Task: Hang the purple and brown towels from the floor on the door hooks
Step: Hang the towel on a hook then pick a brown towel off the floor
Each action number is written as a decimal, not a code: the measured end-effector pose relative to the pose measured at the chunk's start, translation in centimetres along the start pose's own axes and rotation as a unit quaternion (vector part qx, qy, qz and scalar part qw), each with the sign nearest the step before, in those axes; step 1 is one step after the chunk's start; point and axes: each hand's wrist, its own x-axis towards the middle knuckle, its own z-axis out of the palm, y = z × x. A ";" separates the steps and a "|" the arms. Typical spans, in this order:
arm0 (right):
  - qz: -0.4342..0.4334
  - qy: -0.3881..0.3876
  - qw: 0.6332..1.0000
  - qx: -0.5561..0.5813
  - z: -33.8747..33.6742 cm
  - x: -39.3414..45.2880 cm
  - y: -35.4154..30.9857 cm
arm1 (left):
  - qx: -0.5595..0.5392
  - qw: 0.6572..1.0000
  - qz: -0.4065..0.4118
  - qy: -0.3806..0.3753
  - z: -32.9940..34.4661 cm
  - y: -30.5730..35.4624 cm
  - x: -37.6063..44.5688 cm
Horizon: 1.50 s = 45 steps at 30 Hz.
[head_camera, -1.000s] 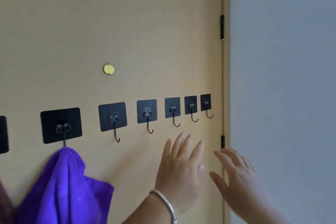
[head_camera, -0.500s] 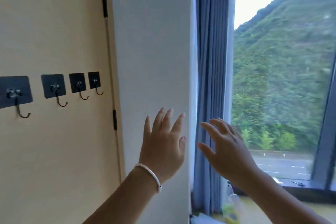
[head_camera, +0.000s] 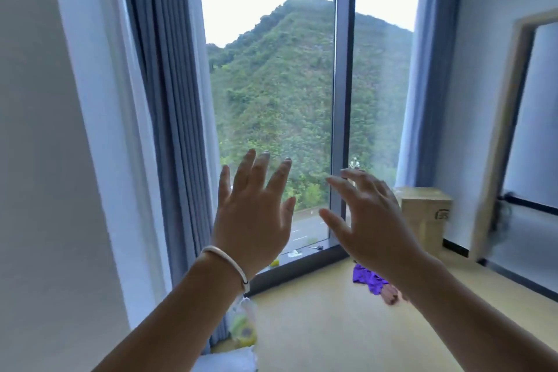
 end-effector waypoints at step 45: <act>0.391 0.082 0.824 -0.402 -23.9 -7.8 67.7 | -0.424 0.826 0.372 0.000 36.3 74.7 30.2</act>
